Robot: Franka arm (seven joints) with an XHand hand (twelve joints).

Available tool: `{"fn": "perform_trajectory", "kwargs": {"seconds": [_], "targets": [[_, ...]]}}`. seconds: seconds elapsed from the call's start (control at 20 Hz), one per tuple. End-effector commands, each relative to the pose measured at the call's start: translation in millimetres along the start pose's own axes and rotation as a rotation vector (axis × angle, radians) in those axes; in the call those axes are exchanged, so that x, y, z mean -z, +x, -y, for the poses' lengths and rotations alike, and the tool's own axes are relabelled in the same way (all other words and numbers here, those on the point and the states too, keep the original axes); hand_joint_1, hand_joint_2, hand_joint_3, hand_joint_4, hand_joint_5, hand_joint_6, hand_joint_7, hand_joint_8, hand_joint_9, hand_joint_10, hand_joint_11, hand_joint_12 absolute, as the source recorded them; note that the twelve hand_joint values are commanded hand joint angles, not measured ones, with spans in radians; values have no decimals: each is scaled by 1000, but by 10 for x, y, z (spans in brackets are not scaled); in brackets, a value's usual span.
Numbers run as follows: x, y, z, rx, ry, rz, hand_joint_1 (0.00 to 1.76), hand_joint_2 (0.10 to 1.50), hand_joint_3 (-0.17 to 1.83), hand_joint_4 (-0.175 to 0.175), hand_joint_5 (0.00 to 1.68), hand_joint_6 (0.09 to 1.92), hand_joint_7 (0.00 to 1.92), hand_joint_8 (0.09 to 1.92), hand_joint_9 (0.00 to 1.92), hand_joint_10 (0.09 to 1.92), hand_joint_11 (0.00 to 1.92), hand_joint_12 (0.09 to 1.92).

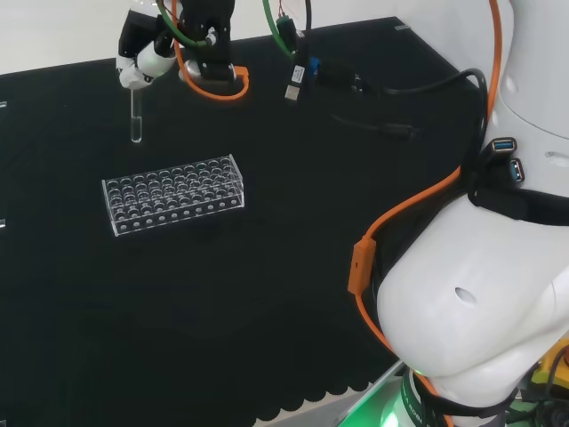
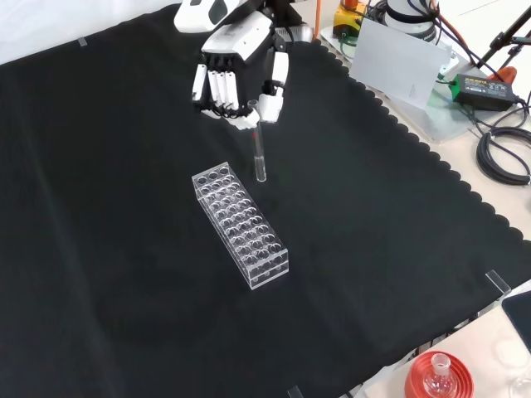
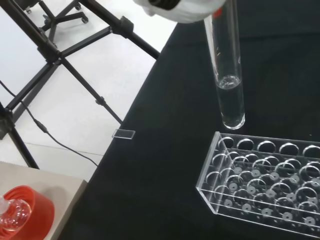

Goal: Put the test tube back in the rack.

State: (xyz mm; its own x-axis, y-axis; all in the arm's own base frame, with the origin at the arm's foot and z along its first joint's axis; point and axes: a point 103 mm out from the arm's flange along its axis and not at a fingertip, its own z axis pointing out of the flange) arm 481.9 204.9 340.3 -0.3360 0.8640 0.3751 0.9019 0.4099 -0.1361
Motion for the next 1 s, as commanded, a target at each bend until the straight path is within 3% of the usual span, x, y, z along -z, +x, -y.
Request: {"fn": "perform_trajectory", "kwargs": {"seconds": [0.05,0.4,1.0], "targets": [[32,-114,50,-27,-10,-7,1304,956,62,-175,1256,537,1314,490,1070,538,549,1353],[-78,-198,36,-42,0,-20,1304,953,68,-175,1257,536,1316,489,1072,537,551,1351],[-593,-469,-59,-97,71,-65,1304,947,80,-175,1258,534,1317,486,1073,535,555,1348]]}}
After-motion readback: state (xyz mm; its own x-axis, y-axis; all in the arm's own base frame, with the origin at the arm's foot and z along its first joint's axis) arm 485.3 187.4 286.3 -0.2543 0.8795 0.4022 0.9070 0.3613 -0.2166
